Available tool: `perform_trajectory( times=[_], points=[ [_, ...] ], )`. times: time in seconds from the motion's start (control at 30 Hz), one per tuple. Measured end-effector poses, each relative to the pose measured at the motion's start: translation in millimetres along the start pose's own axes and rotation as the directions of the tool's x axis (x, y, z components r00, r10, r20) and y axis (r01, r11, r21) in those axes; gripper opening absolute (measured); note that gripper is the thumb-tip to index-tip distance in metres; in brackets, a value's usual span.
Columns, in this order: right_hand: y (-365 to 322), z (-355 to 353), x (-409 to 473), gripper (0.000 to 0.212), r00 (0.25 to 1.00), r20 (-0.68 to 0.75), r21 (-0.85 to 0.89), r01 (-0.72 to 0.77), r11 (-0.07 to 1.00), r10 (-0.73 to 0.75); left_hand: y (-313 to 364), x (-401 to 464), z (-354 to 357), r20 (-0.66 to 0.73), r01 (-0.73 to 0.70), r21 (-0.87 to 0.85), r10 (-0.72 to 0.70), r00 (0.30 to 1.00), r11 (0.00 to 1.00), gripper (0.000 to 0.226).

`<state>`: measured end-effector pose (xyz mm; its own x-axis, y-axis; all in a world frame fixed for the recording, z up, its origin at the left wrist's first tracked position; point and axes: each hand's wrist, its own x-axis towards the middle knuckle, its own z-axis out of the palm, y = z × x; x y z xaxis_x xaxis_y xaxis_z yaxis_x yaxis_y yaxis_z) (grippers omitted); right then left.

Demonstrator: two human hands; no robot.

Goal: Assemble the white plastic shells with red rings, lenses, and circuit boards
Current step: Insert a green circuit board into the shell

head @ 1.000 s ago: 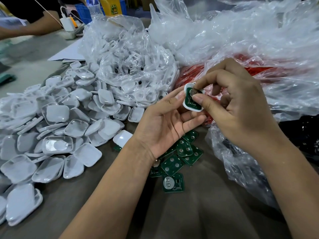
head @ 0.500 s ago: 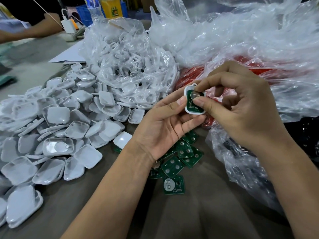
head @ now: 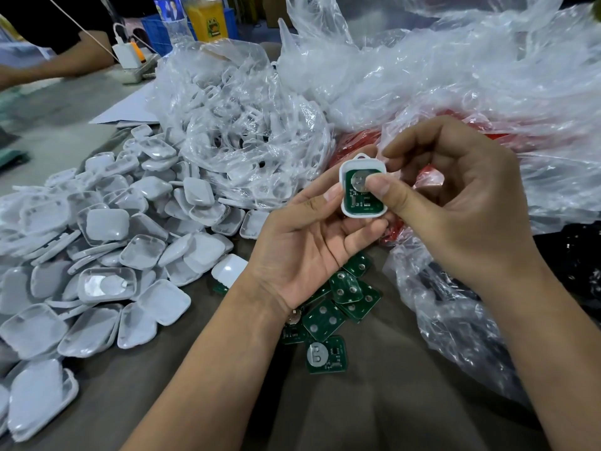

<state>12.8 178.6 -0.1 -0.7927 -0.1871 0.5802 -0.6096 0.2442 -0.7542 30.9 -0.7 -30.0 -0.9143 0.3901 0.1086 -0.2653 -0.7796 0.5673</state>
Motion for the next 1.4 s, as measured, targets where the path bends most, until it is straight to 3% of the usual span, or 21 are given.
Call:
perform_trajectory(
  times=[0.2, 0.37, 0.6, 0.93, 1.13, 1.23, 1.4],
  points=[
    [-1, -2, -1, 0.004, 0.993, 0.004, -0.079, 0.119, 0.99, -0.119, 0, -1, 1, -0.032, -0.016, 0.019, 0.016, 0.999, 1.0, 0.039],
    [2, -3, 0, 0.009, 0.979, 0.002, -0.228, 0.2, 0.953, -0.205, 0, -1, 4, -0.03, -0.011, 0.033, 0.012, 0.999, 0.999, 0.048],
    [5, -1, 1, 0.011, 0.975, 0.02, -0.31, 0.215, 0.926, -0.219, 0, -1, 4, -0.036, -0.003, 0.048, 0.005, 0.999, 0.999, 0.046],
    [1, -1, 0, 0.01, 0.977, -0.012, -0.277, 0.2, 0.94, -0.211, 0, 1, 3, -0.067, 0.01, 0.059, -0.006, 0.998, 0.998, 0.038],
    [1, 0, 1, 0.015, 0.989, -0.089, -0.226, 0.099, 0.969, -0.122, 13, -1, -1, -0.112, -0.066, 0.015, 0.067, 0.991, 0.998, 0.074],
    [-1, 5, -1, 0.01, 0.997, 0.028, -0.265, 0.073, 0.962, -0.068, 26, -2, -5, -0.139, -0.157, -0.06, 0.148, 0.979, 0.986, 0.074],
    [-7, 22, -8, 0.004, 0.941, 0.337, -0.393, 0.132, 0.91, 0.009, 49, -12, -7, -0.173, -0.259, -0.134, 0.235, 0.956, 0.956, 0.03]
  ],
)
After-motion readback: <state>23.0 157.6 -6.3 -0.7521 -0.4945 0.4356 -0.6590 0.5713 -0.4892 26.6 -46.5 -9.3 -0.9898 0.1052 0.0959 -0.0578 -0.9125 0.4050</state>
